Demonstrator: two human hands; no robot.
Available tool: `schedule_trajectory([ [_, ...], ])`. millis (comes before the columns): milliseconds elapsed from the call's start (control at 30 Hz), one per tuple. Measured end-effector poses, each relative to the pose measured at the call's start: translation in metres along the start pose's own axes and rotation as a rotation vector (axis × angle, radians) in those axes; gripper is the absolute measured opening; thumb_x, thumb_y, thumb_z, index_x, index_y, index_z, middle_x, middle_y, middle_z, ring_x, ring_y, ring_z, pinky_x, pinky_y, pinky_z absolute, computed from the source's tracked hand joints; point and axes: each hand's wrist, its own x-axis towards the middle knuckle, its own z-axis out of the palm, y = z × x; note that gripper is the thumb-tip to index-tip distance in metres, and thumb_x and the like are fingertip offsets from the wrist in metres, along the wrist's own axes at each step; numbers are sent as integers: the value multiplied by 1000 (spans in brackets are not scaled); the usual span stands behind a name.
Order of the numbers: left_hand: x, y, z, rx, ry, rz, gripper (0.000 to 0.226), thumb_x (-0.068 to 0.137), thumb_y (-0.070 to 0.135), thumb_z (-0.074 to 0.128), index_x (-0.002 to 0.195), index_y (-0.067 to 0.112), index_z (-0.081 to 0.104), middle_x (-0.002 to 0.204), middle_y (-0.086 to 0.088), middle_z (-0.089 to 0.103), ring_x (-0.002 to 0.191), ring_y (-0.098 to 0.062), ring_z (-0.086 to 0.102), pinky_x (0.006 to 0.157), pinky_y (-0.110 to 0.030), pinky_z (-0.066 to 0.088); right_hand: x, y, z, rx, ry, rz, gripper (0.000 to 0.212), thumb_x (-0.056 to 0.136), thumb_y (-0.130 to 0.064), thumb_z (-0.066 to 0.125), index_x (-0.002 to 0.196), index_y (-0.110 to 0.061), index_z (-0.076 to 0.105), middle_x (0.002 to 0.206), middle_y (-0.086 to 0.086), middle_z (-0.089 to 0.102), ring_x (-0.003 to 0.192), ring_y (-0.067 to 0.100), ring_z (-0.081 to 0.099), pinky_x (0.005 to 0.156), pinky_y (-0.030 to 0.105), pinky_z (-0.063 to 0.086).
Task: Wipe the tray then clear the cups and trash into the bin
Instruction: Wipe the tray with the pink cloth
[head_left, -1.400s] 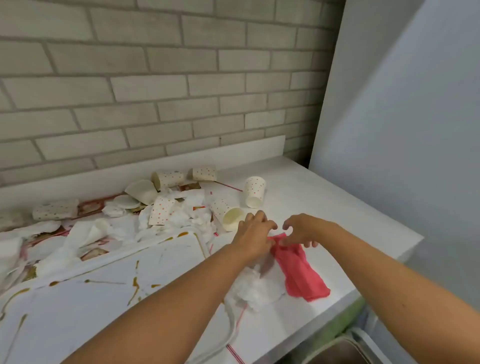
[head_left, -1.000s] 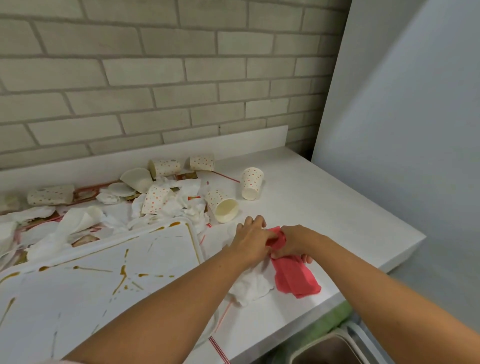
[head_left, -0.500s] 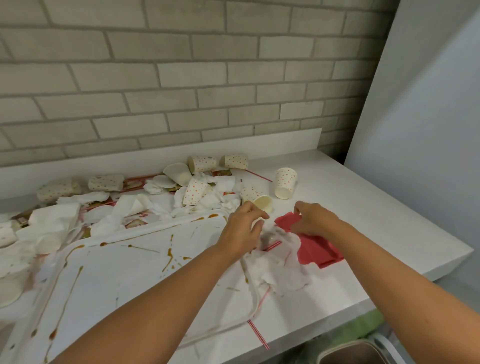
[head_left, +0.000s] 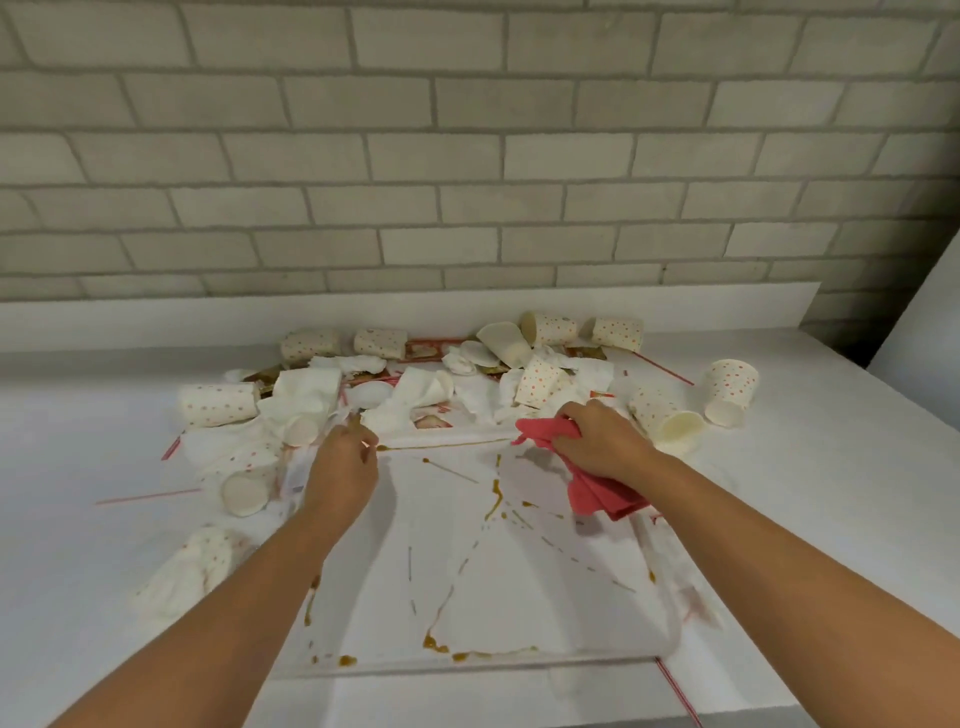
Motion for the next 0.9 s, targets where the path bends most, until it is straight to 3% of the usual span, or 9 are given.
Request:
schedule_trajectory([
  [67,-1,-15,-7,86,-8,-92,19,92,4,46,100,3,63,106,-16,56,91,-30,58,72,-31,43,8,2,14,-33,8,14,33,95,-34,47,117,-11,56,113,13,56,93,26,57,72,28,41],
  [200,2,-41,-13,176,-73,-216,19,92,3,42,102,-4,57,110,-21,56,99,-33,54,82,-37,45,19,0,34,-172,-46,60,41,98,-40,39,120,-8,52,122,12,44,102,28,56,83,34,46],
  [367,6,-54,-13,59,-82,-322,24,94,6,43,108,-10,55,108,-25,60,100,-38,58,74,-33,40,26,-1,50,-321,-80,52,38,99,-36,39,118,-7,54,132,8,33,99,27,60,83,37,50],
  [533,12,-56,-13,-32,-138,-305,31,99,13,38,102,-11,57,102,-24,62,92,-33,56,76,-34,38,30,-3,58,-392,-95,31,39,99,-32,39,126,-6,49,132,6,39,104,27,59,84,38,52],
  [633,16,-61,-9,-212,-176,-333,26,99,13,36,82,6,55,82,-10,53,87,-24,46,73,-29,34,32,-4,61,-388,-92,29,42,100,-29,38,137,-9,38,138,6,37,112,28,56,83,36,51],
  [700,16,-66,-8,-310,-198,-337,32,99,14,34,69,16,44,70,2,43,86,-18,42,66,-27,31,34,-7,64,-376,-97,49,38,100,-27,37,134,-10,43,142,6,31,110,27,57,80,35,48],
  [800,14,-70,-9,-391,-227,-323,26,100,17,32,82,17,50,73,8,44,75,-13,43,65,-22,31,40,-16,71,-369,-96,18,33,100,-24,38,126,-10,51,143,7,27,104,25,59,81,35,49],
  [900,13,-71,-9,-442,-234,-304,25,100,19,32,102,14,57,98,-4,57,91,-17,49,83,-26,32,47,-38,81,-375,-126,-51,33,101,-20,34,129,-12,50,135,6,36,110,24,56,89,37,50],
])
